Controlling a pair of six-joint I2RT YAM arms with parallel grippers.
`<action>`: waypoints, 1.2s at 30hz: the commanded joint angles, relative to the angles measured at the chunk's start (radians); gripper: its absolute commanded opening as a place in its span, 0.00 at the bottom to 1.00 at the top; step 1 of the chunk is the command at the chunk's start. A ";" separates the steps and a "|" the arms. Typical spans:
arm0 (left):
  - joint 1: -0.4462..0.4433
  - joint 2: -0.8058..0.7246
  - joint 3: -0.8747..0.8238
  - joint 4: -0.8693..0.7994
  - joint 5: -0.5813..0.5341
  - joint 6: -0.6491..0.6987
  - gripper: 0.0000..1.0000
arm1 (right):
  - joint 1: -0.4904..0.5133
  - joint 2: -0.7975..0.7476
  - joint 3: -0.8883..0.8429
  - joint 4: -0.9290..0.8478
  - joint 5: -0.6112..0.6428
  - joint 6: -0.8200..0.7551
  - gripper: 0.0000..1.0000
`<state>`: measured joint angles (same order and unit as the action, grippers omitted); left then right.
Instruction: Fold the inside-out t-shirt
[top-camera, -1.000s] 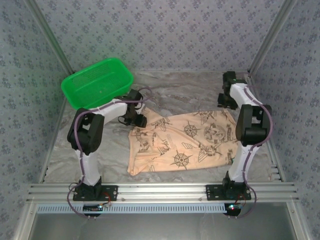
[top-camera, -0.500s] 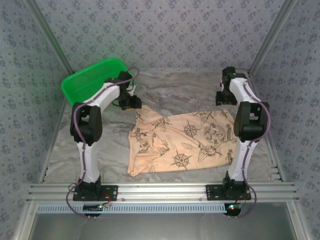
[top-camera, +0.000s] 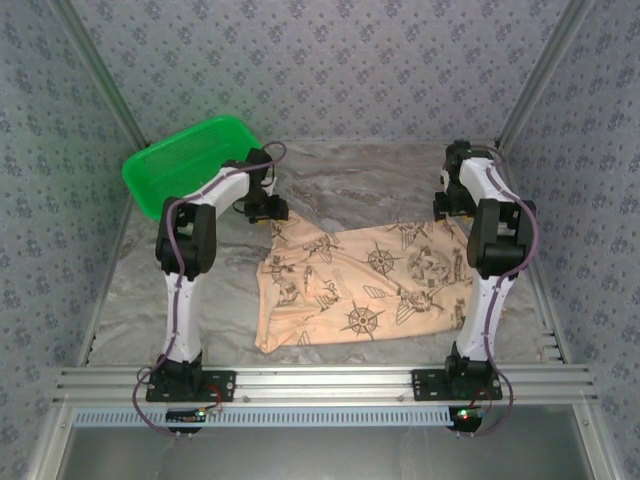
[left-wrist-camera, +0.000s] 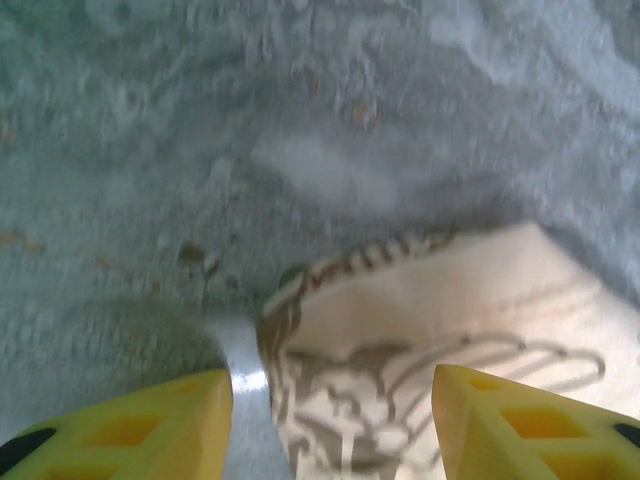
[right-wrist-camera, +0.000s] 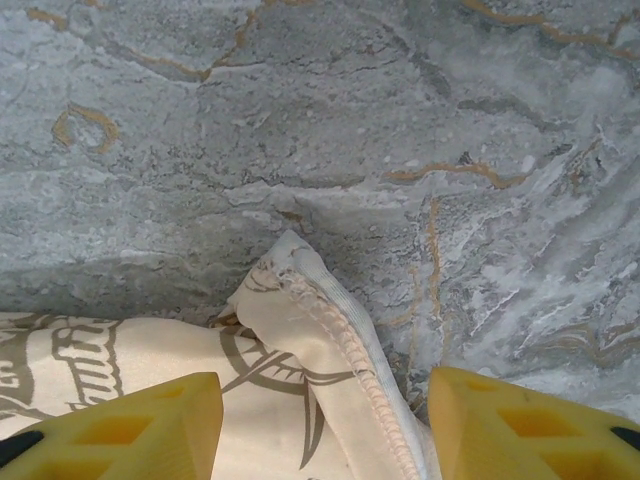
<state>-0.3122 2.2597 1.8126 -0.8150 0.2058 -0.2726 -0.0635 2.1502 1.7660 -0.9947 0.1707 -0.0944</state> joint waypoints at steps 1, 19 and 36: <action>-0.005 0.061 0.067 0.032 0.035 -0.010 0.54 | -0.012 0.028 0.016 -0.003 -0.005 -0.052 0.57; -0.011 0.014 0.030 0.227 0.232 0.258 0.00 | -0.028 0.000 -0.087 0.190 -0.011 -0.160 0.13; 0.001 -0.312 -0.085 0.290 0.294 0.679 0.00 | -0.145 -0.214 -0.254 0.388 -0.255 0.042 0.04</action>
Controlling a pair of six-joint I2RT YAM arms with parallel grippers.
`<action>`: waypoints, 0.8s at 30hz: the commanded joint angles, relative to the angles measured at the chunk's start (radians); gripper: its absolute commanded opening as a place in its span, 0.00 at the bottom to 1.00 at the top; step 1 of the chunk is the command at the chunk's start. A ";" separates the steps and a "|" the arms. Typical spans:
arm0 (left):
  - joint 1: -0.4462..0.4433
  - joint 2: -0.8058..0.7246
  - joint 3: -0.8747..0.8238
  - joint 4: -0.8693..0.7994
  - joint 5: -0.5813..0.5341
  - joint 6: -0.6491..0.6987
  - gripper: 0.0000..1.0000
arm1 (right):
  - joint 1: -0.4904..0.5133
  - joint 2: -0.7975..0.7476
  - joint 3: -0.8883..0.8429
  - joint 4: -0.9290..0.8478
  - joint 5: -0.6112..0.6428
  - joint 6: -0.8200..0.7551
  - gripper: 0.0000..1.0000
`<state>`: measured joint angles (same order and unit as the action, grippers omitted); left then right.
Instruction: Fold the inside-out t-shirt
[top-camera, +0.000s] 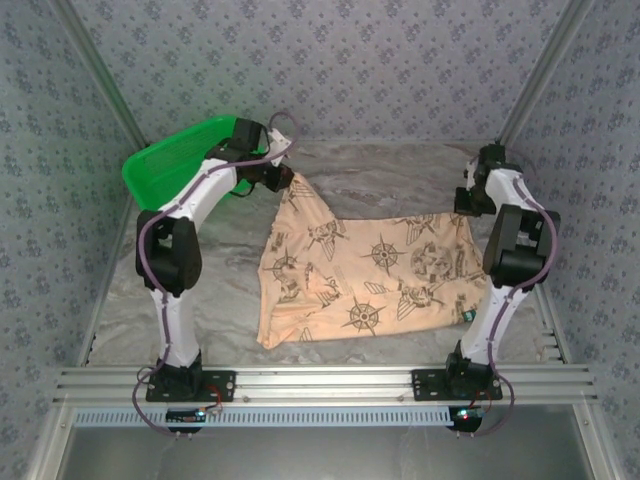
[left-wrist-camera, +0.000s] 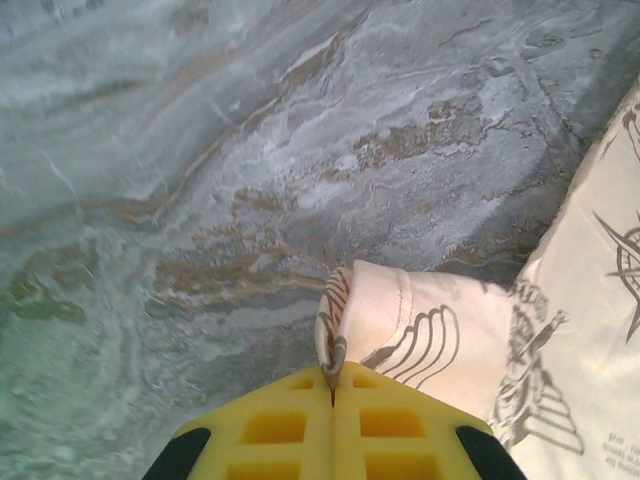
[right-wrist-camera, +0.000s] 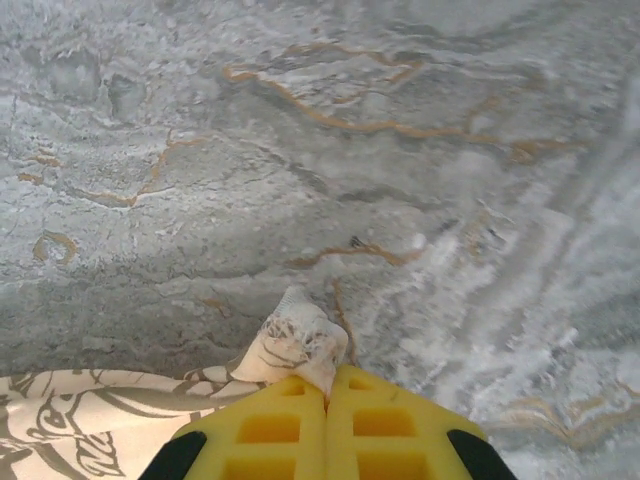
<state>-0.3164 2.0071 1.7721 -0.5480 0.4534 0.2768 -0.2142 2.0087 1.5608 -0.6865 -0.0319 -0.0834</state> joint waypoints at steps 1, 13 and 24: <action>0.005 -0.089 -0.088 0.056 0.065 0.152 0.00 | 0.003 -0.092 -0.079 0.129 -0.045 0.027 0.04; -0.063 -0.351 -0.348 0.010 0.174 0.314 0.00 | -0.024 -0.329 -0.440 0.388 -0.032 0.116 0.06; -0.179 -0.767 -0.749 -0.143 0.122 0.316 0.00 | -0.086 -0.638 -0.815 0.460 0.137 0.365 0.16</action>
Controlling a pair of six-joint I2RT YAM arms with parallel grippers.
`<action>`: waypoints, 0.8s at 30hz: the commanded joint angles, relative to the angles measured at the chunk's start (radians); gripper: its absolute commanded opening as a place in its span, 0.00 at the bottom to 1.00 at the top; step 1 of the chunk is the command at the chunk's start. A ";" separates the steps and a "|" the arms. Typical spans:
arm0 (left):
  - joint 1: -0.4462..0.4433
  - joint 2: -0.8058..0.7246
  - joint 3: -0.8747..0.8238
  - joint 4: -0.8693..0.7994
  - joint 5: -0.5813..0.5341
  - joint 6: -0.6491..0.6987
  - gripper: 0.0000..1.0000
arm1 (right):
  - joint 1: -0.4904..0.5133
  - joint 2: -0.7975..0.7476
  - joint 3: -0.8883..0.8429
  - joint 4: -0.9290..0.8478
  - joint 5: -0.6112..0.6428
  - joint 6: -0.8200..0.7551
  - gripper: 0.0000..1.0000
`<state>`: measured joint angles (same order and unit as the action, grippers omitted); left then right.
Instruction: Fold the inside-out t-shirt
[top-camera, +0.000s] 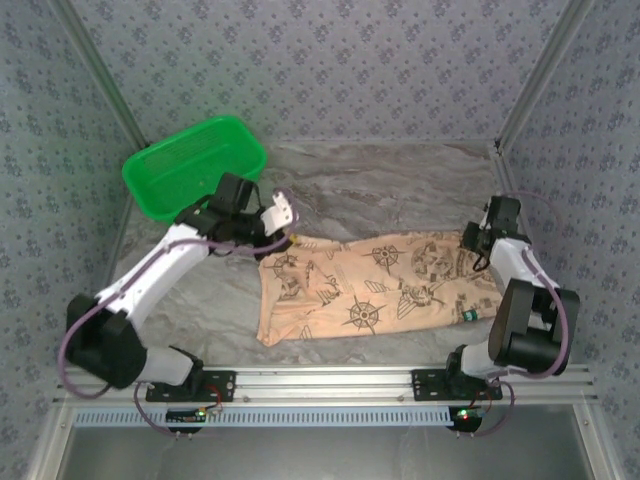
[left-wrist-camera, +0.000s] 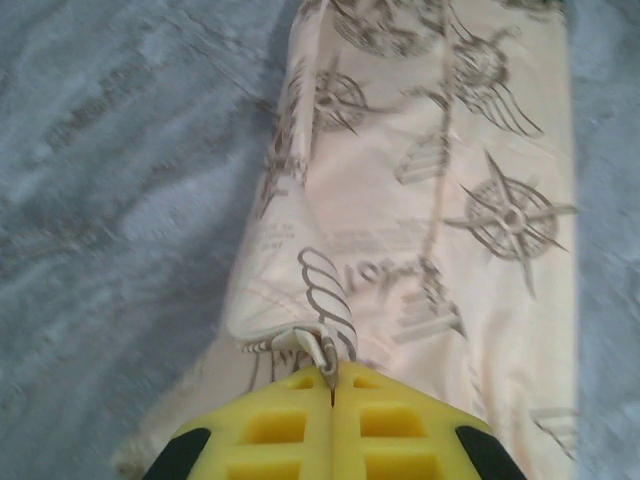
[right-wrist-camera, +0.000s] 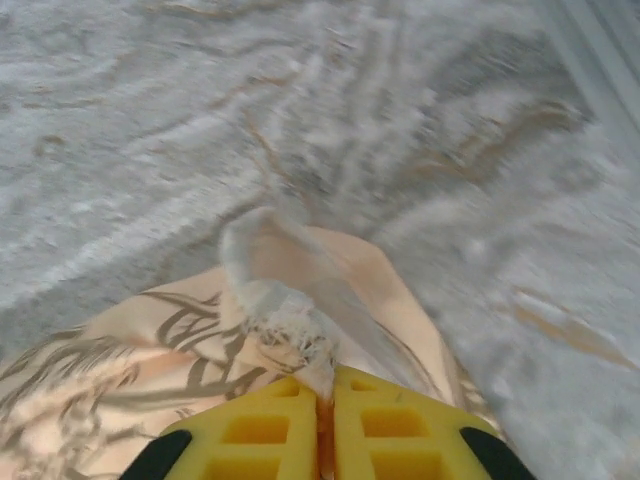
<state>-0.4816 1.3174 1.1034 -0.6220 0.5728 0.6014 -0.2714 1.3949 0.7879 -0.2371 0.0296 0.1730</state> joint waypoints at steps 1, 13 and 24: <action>-0.029 -0.106 -0.123 -0.062 -0.013 -0.050 0.07 | -0.044 -0.027 -0.062 0.005 0.070 0.131 0.20; -0.042 -0.244 -0.173 0.031 -0.018 -0.363 0.89 | -0.079 -0.142 -0.030 -0.155 0.060 0.283 0.49; -0.139 0.304 0.031 0.100 -0.287 -0.712 0.57 | 0.175 0.070 0.082 -0.209 -0.088 0.198 0.45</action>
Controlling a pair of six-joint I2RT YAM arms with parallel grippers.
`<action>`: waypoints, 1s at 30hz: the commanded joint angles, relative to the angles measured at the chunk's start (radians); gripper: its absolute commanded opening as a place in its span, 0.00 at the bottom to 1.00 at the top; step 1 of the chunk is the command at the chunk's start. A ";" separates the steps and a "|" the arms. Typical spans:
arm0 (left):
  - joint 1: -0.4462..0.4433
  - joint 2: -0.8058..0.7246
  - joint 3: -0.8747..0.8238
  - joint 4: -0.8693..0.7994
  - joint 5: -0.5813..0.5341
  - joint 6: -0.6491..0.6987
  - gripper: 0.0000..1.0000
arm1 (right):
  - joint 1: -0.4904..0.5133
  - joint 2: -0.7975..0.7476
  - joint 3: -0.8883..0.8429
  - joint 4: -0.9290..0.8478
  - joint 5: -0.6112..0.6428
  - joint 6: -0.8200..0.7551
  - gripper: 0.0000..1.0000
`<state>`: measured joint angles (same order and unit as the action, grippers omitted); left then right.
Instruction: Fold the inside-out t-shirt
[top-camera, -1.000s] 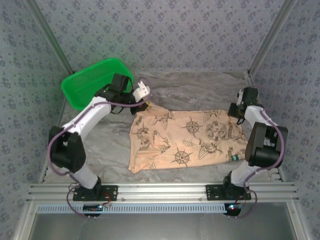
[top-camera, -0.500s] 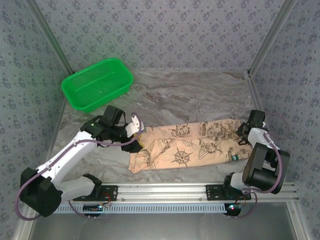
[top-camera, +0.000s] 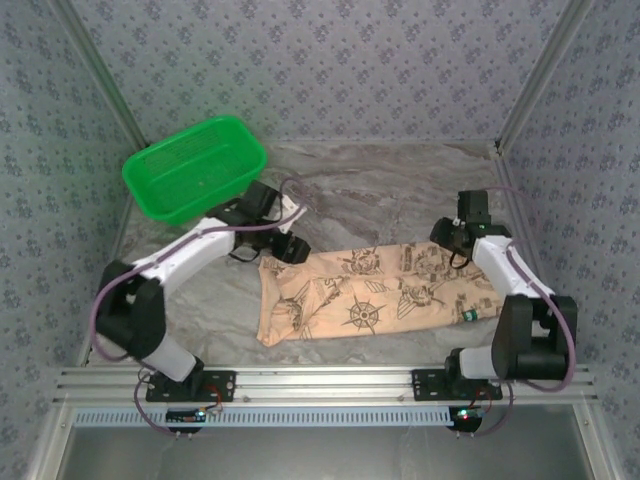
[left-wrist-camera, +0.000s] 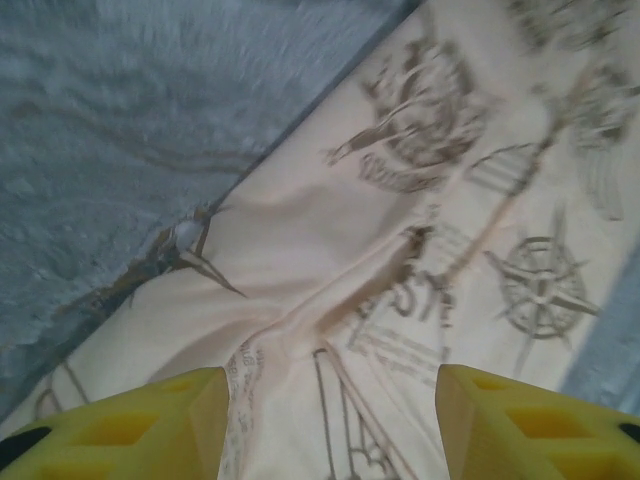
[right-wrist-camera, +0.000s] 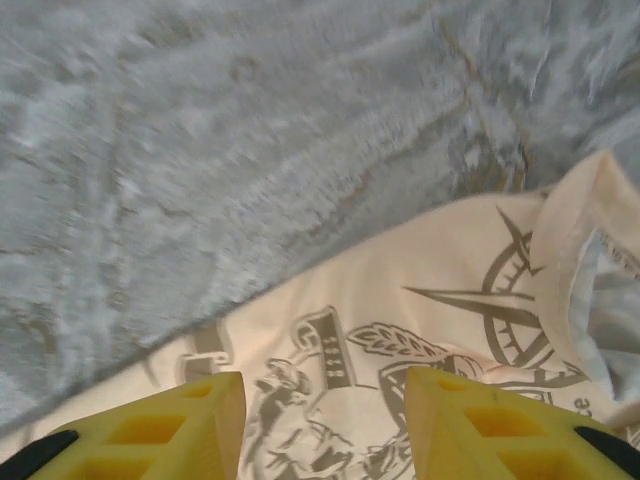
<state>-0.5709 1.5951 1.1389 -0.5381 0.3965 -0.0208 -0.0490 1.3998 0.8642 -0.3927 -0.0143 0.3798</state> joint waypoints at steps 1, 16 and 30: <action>-0.061 0.053 -0.005 0.023 -0.177 -0.104 0.55 | -0.079 0.100 0.005 -0.041 -0.062 -0.007 0.41; -0.074 0.180 -0.030 -0.132 -0.240 0.034 0.57 | -0.213 0.459 0.214 0.038 -0.215 0.022 0.18; -0.297 0.121 -0.087 -0.146 0.121 -0.105 0.59 | 0.168 0.959 1.013 -0.048 -0.316 0.170 0.27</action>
<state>-0.8291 1.7332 1.0592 -0.7082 0.3847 -0.0757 0.0540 2.3146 1.7958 -0.3859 -0.2550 0.4824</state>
